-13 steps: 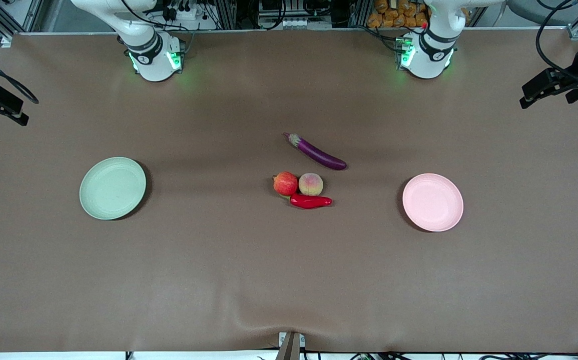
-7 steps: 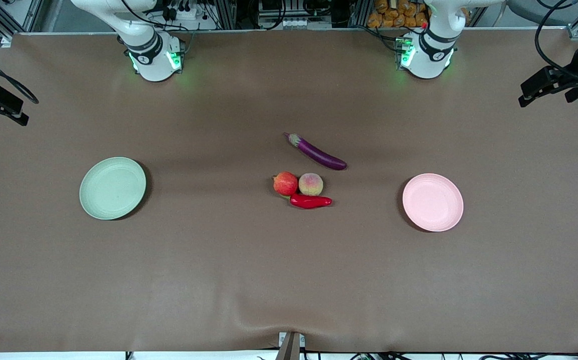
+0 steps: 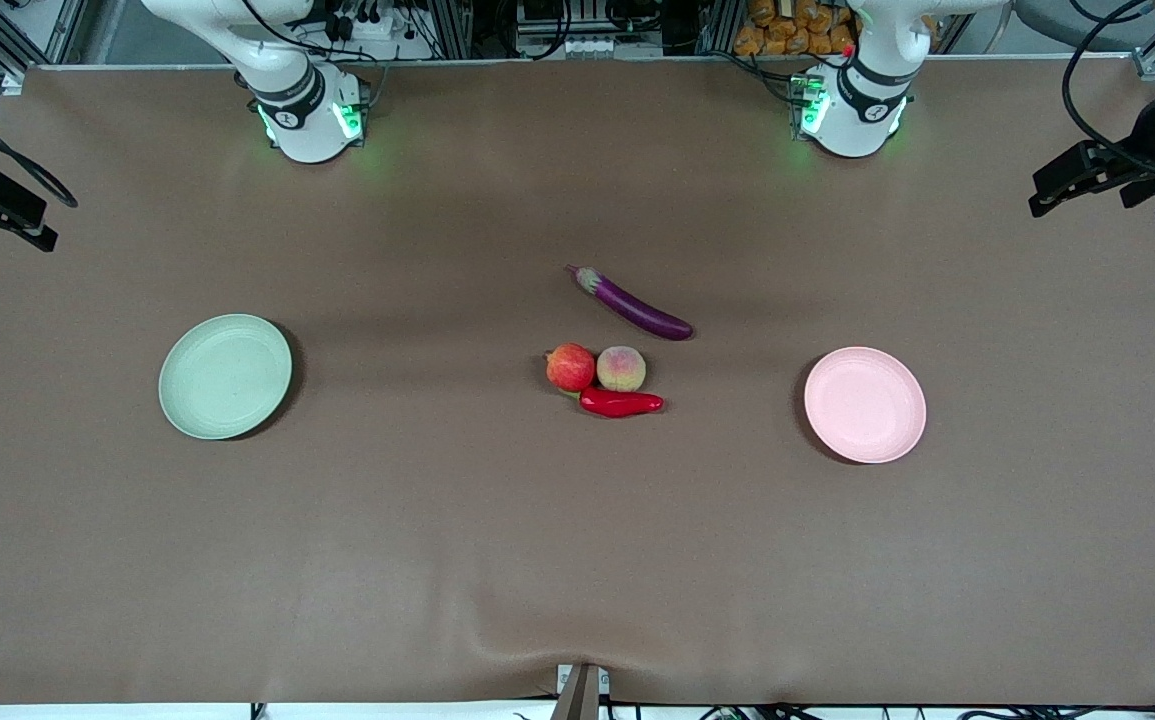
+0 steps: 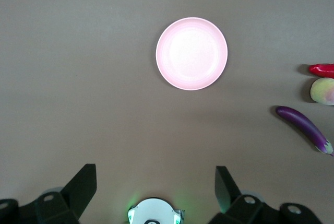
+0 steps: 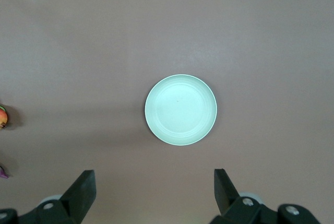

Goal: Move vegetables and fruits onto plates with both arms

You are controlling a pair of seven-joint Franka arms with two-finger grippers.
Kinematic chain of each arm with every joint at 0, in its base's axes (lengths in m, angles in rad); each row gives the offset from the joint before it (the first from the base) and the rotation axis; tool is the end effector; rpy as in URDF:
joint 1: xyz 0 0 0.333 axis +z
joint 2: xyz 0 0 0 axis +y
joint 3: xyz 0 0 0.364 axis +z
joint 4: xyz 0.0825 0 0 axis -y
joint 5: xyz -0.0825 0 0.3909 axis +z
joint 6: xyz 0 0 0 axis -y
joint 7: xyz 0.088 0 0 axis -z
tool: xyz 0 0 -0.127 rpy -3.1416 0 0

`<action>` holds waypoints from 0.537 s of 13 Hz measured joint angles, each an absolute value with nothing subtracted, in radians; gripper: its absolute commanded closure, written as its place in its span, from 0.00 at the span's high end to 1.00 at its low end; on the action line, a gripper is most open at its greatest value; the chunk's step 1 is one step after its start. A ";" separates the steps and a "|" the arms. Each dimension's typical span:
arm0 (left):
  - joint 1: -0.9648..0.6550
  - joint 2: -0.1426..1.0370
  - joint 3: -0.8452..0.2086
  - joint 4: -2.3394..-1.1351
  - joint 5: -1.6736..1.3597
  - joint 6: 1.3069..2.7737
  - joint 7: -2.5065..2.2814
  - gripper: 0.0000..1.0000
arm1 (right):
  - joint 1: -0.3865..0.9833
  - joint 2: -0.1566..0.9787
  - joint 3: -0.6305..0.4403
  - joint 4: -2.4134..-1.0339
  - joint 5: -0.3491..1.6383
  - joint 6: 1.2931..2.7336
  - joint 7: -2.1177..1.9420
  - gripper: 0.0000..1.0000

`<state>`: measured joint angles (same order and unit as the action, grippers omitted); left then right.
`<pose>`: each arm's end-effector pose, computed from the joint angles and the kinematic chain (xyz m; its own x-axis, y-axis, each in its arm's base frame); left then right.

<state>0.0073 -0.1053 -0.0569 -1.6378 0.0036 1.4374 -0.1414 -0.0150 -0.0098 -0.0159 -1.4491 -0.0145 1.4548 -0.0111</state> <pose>0.5061 -0.0265 0.6662 0.9913 0.0932 -0.0928 0.0915 -0.9955 -0.0229 0.5453 -0.0189 0.7052 0.9997 -0.0215 0.0154 -0.0217 -0.9997 0.0144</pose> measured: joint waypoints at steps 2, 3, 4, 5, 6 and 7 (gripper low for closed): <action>0.005 -0.099 -0.061 -1.677 -0.006 1.465 -0.142 1.00 | -0.015 -0.010 -0.016 -1.449 -0.015 1.455 -0.011 1.00; 0.005 -0.093 -0.072 -1.702 -0.010 1.483 -0.151 1.00 | -0.015 -0.010 -0.016 -1.449 -0.015 1.455 -0.011 1.00; 0.004 -0.086 -0.088 -1.727 -0.012 1.506 -0.176 1.00 | -0.015 -0.010 -0.016 -1.449 -0.015 1.455 -0.011 1.00; 0.004 -0.076 -0.109 -1.754 -0.013 1.535 -0.209 1.00 | -0.015 -0.010 -0.016 -1.449 -0.015 1.454 -0.011 1.00; 0.003 -0.066 -0.132 -1.782 -0.013 1.571 -0.247 1.00 | -0.015 -0.010 -0.016 -1.449 -0.015 1.454 -0.011 1.00; 0.002 -0.055 -0.158 -1.812 -0.013 1.608 -0.295 1.00 | -0.015 -0.010 -0.016 -1.449 -0.015 1.454 -0.011 1.00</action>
<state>0.0017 -0.0551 -0.1576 -1.8121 -0.0131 1.6081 -0.2952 -0.0150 -0.0098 -0.0158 -1.4493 -0.0145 1.4544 -0.0111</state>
